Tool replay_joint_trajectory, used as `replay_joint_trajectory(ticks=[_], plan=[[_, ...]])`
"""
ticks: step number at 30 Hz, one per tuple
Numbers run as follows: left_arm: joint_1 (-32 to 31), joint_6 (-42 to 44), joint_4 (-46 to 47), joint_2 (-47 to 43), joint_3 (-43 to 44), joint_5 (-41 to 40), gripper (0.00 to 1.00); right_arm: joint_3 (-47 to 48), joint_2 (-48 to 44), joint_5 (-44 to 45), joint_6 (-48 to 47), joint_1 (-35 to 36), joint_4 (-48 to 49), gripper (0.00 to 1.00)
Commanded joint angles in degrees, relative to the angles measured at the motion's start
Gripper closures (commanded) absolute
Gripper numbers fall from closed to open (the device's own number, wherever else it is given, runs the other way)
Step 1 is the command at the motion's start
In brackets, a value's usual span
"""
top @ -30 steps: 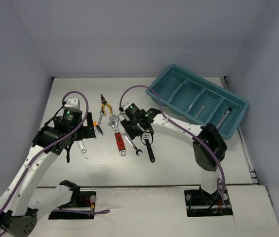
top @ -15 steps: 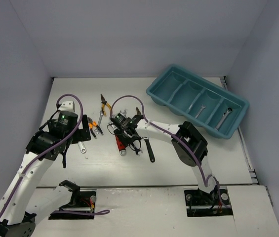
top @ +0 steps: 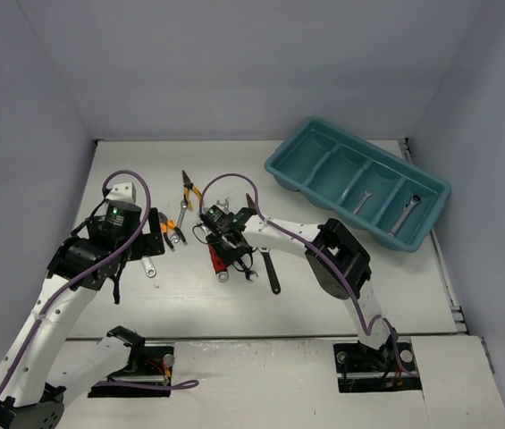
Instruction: Sort the tools into containers
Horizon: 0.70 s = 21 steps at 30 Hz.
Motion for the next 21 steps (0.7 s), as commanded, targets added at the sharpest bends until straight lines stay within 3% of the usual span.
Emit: replay_joint_trajectory(ticks=[1, 6, 13, 21], plan=[[0.33, -0.81, 0.44, 1.21, 0.83, -1.05, 0.03, -0.4, 3.22, -3.89, -1.35, -0.38, -4.51, 0.61], [0.41, -0.97, 0.46, 1.77, 1.03, -1.08, 0.03, -1.58, 4.84, -5.69, -1.61, -0.48, -5.89, 0.68], [0.41, -0.81, 0.54, 1.93, 1.19, -1.59, 0.03, -5.27, 4.43, -3.4, -0.53, -1.09, -6.21, 0.99], [0.41, -0.98, 0.54, 2.29, 1.28, -1.58, 0.03, -8.46, -5.3, 1.67, -1.58, -2.16, -5.63, 1.0]])
